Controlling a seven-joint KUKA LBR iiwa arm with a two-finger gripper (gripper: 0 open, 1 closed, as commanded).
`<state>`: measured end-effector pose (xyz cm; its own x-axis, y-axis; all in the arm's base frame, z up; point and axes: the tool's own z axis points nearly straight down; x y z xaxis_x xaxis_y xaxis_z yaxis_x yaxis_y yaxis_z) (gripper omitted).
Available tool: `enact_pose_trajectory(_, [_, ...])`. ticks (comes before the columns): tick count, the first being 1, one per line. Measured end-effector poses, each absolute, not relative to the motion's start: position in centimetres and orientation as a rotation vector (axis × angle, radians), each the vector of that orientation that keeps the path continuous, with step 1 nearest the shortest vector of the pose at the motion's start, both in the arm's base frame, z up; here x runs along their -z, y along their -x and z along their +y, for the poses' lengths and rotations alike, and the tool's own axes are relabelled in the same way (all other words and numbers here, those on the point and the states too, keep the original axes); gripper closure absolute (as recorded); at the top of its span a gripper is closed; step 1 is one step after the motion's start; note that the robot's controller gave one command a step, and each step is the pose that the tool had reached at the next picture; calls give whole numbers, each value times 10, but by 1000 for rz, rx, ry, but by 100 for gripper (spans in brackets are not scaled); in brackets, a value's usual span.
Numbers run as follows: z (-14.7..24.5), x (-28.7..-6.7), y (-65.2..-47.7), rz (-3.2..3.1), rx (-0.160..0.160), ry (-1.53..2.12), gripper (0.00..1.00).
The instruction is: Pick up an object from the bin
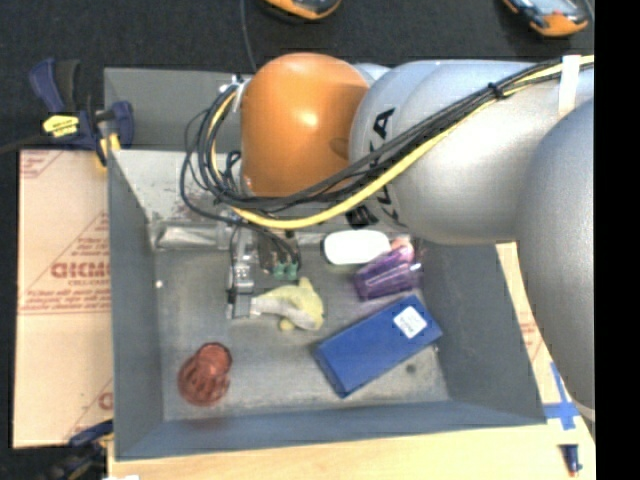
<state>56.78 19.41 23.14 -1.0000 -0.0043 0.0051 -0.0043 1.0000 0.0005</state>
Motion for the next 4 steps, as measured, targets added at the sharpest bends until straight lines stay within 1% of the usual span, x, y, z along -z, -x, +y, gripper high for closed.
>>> enact_pose_trajectory(1, [193,-236,-570,-3144,3,-1,0])
enact_pose_trajectory(2, [148,-167,-573,-3147,3,-104,0])
enact_pose_trajectory(3, [132,-150,-547,-3146,9,150,0])
enact_pose_trajectory(4, [85,-107,-539,-3147,0,110,0])
